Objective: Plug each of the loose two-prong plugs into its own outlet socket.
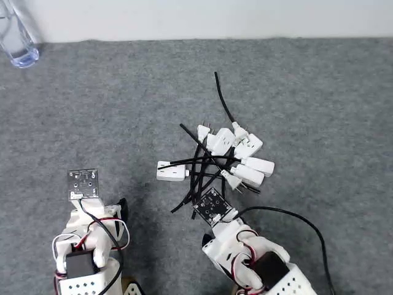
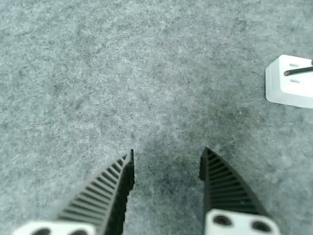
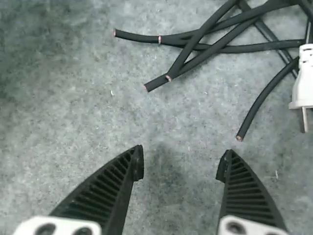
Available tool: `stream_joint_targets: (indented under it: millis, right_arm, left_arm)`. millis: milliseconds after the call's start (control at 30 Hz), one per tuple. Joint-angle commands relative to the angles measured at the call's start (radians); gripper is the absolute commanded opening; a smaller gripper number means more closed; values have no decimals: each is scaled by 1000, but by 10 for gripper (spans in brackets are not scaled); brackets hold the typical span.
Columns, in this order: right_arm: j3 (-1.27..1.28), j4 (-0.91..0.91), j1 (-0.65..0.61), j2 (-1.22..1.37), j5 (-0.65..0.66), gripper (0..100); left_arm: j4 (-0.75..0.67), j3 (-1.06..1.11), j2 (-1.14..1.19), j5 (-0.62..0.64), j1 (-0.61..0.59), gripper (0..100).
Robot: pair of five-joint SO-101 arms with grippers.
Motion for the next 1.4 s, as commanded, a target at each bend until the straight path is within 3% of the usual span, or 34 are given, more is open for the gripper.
stream_joint_targets:
  millis: [0, 1367]
  right_arm:
    - [17, 4, 50, -5, -2, 253]
    - [17, 4, 76, -5, -3, 253]
  left_arm:
    - [3, -4, -12, -6, 3, 206]
    - [3, -4, -12, -6, 3, 206]
